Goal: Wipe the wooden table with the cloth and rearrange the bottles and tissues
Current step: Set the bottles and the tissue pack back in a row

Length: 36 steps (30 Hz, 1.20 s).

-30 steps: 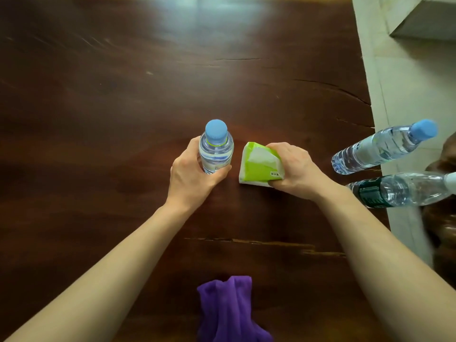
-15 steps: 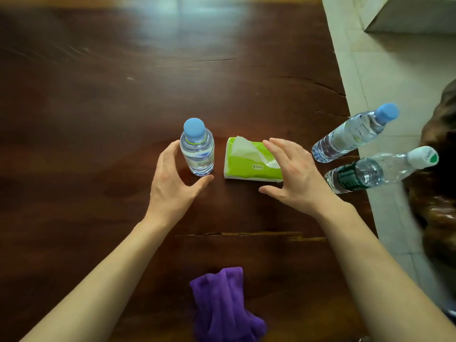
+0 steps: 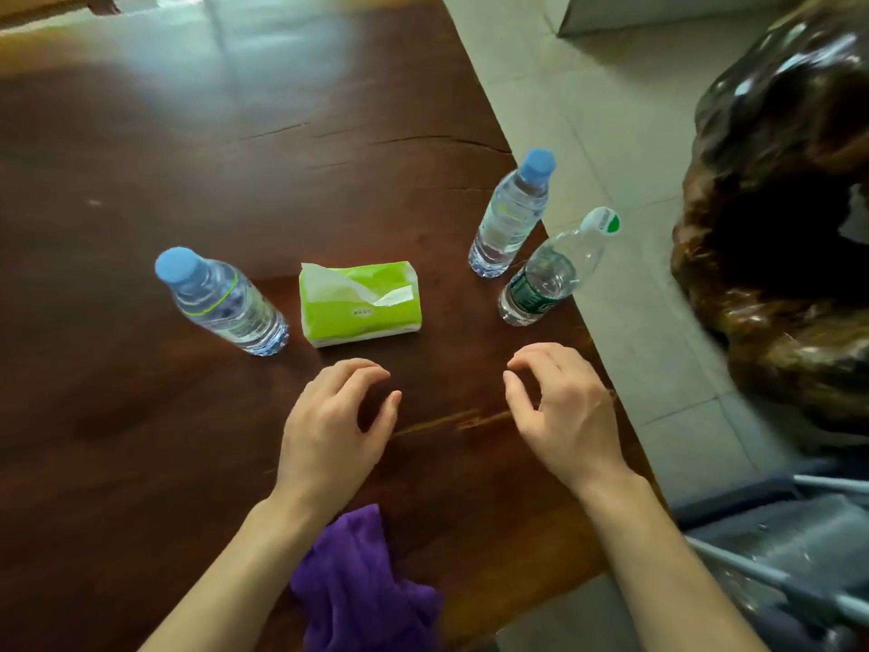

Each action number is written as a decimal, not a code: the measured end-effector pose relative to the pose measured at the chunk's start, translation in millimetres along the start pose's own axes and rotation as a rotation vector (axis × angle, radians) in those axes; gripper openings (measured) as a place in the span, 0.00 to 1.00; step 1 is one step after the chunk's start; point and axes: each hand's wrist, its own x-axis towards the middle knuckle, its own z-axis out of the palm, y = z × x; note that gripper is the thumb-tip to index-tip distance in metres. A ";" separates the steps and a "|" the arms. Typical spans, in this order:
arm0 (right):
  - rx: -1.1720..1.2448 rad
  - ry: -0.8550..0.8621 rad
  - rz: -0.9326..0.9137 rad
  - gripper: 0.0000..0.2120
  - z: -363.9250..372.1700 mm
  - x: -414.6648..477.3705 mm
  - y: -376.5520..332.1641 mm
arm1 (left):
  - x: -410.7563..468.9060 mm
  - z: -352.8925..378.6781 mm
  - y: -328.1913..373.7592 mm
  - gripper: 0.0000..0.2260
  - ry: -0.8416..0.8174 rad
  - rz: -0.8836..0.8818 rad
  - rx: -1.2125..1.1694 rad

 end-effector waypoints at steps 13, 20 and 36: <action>0.494 0.184 0.462 0.34 16.6 56.4 59.6 | 158.6 77.5 64.0 0.26 -0.093 -0.201 -0.317; 0.517 0.169 0.335 0.36 17.6 82.7 65.2 | 210.3 101.0 63.9 0.36 -0.219 -0.190 -0.428; 0.596 0.209 0.349 0.31 -0.6 58.5 52.5 | 146.2 86.0 62.5 0.26 -0.029 -0.146 -0.435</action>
